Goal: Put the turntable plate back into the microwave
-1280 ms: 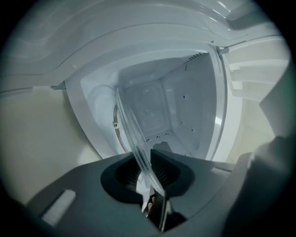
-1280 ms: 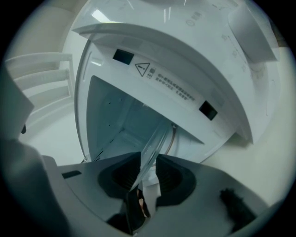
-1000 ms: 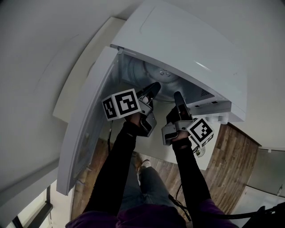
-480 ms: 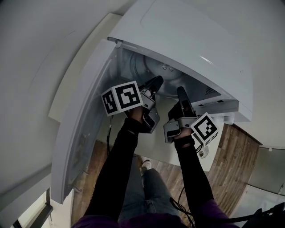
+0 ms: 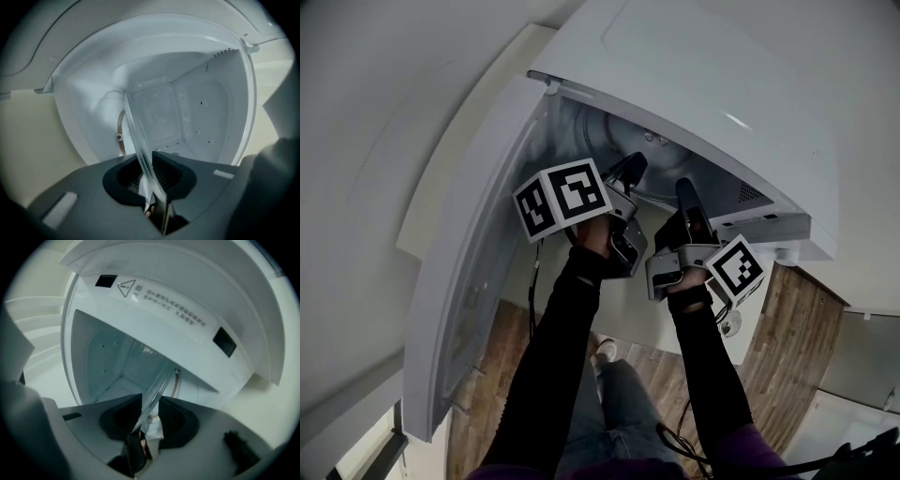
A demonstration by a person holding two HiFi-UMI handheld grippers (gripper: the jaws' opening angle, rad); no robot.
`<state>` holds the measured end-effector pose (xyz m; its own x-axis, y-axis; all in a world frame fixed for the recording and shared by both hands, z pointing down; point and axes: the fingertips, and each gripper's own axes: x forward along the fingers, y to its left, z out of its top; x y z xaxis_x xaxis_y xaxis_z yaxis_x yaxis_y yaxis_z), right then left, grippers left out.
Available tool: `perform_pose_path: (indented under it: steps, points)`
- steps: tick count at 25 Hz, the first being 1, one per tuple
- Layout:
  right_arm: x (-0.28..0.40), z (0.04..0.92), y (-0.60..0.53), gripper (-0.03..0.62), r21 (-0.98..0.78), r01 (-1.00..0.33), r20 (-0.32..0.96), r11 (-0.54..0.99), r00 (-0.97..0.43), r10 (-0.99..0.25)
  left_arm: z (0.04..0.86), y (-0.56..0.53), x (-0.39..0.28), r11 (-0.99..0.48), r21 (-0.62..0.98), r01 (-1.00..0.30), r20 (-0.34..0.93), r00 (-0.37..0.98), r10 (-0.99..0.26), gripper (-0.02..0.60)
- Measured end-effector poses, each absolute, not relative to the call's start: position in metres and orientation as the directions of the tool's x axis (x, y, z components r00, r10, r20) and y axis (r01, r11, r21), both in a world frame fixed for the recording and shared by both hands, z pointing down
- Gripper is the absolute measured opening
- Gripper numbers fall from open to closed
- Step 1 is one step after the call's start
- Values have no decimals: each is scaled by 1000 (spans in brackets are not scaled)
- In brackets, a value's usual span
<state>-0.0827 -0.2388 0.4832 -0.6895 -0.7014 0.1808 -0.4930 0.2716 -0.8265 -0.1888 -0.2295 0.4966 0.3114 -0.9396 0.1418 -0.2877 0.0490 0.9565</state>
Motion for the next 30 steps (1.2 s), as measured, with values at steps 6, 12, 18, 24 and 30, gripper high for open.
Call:
perform_pose_path:
  steps: [6, 12, 18, 24, 30]
  points:
    - [-86, 489, -250, 109, -822, -518, 188, 236, -639, -746, 506, -241, -191, 130, 903, -409, 272, 310, -911, 83]
    - [-88, 488, -250, 100, -840, -491, 157, 231, -628, -763, 510, -230, -188, 162, 918, -361, 284, 317, -905, 89]
    - [-85, 495, -253, 89, -857, -480, 172, 187, -608, -775, 514, -221, -179, 176, 891, -419, 342, 363, -867, 126]
    - [-84, 498, -257, 71, -893, -424, 149, 147, -589, -794, 517, -211, -169, 160, 900, -405, 333, 404, -852, 127]
    - [-76, 499, -260, 64, -883, -452, 170, 127, -559, -811, 517, -197, -172, 177, 894, -412, 343, 375, -862, 126]
